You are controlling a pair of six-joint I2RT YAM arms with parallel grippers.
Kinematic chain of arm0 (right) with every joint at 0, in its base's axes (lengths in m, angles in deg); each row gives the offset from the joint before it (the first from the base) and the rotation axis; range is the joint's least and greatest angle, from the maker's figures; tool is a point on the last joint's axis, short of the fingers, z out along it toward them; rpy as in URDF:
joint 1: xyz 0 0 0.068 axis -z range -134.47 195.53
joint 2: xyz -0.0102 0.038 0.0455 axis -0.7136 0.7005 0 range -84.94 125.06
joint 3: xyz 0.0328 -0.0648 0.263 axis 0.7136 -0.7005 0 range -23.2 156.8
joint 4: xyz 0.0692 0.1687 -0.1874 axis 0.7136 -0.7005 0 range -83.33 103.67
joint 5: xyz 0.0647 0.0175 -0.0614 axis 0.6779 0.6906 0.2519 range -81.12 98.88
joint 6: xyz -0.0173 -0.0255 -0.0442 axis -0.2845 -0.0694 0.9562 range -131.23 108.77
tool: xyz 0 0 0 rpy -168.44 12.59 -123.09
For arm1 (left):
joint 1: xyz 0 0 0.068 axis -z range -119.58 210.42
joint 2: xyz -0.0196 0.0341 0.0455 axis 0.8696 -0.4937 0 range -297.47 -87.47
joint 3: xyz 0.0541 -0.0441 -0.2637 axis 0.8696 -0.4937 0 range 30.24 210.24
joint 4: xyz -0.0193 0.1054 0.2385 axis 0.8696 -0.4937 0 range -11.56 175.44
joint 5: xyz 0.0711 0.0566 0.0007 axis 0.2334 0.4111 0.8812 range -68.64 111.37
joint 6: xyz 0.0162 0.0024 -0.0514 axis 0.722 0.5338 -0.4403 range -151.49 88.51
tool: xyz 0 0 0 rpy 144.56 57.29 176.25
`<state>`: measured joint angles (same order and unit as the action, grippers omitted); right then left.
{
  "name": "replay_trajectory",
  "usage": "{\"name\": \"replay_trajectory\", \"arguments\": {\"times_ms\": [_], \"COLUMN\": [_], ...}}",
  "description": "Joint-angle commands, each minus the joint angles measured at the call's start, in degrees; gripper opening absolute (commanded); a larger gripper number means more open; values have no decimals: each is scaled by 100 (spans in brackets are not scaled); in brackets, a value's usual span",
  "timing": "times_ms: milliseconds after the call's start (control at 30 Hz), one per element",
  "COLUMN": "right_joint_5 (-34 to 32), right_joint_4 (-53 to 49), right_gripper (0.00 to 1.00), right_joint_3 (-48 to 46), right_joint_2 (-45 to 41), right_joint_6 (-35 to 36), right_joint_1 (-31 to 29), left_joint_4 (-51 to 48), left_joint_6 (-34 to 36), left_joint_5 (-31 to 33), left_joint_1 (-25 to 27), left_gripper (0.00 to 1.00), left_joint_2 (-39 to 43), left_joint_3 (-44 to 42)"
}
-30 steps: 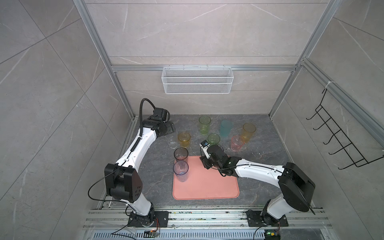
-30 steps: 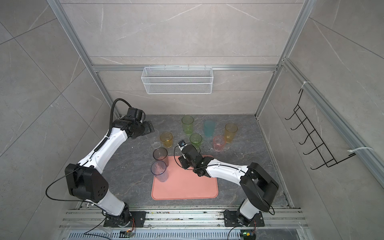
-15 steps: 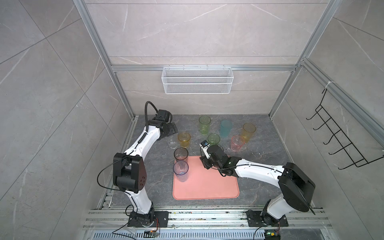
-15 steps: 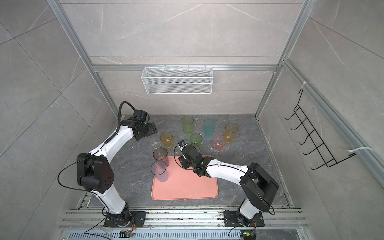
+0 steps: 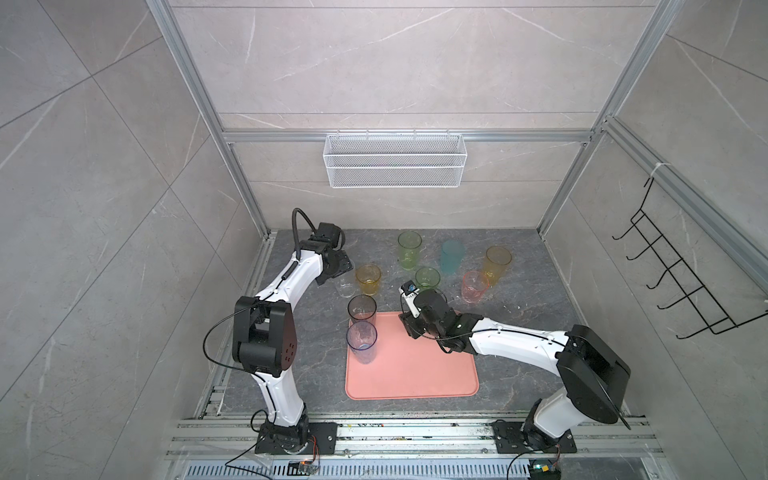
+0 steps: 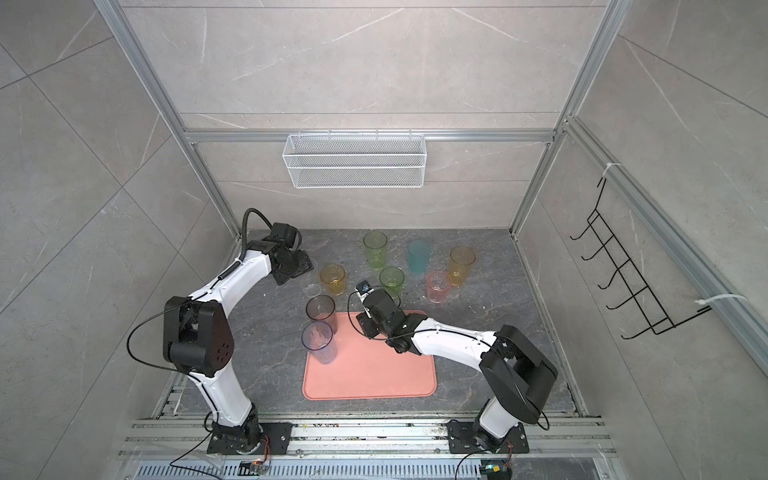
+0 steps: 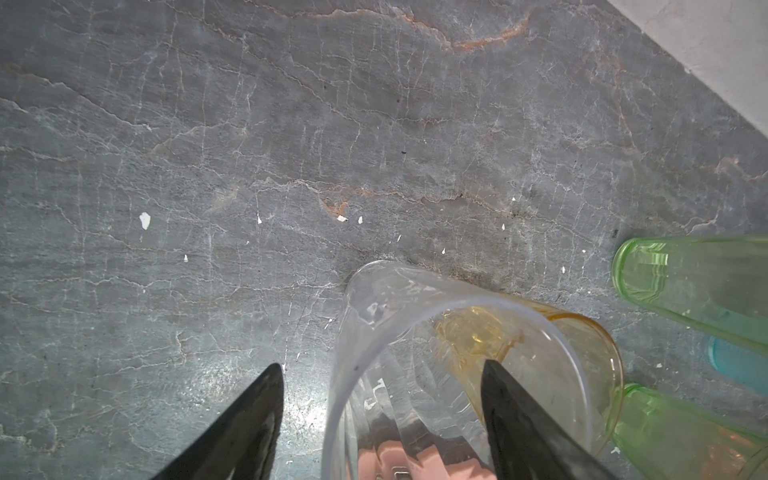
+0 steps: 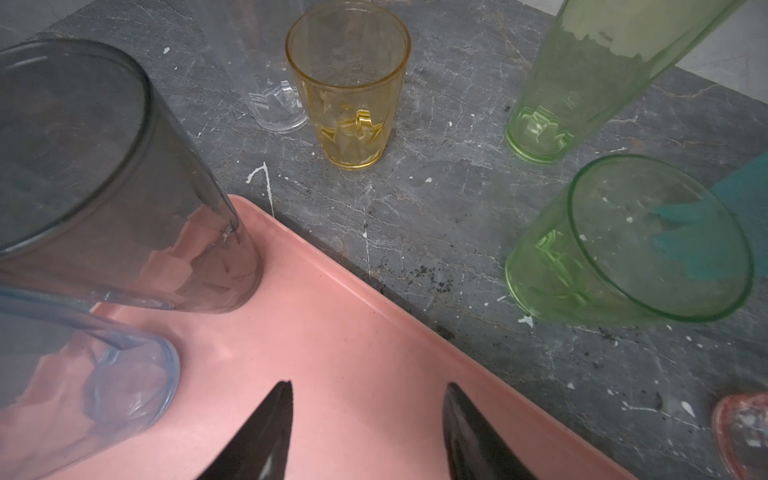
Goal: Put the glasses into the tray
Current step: 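Lower the left gripper fingers into the clear cup's rim and close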
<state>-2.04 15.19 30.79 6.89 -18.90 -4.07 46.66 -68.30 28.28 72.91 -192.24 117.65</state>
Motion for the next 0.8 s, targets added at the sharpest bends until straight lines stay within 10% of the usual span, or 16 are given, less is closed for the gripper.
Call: {"name": "replay_trajectory", "arguments": {"times_ms": [0,767], "right_joint_5": [71,55], "right_joint_4": [58,34], "right_gripper": [60,60], "right_joint_3": [49,49], "right_joint_2": [-116,-122], "right_joint_6": [45,49], "right_joint_1": [-44,-52], "left_joint_4": [-85,-77], "left_joint_6": [-106,-117], "left_joint_5": [-51,-77], "left_joint_1": [-22,-20], "left_gripper": [72,39], "left_joint_2": [27,18], "left_joint_3": [155,89]}}
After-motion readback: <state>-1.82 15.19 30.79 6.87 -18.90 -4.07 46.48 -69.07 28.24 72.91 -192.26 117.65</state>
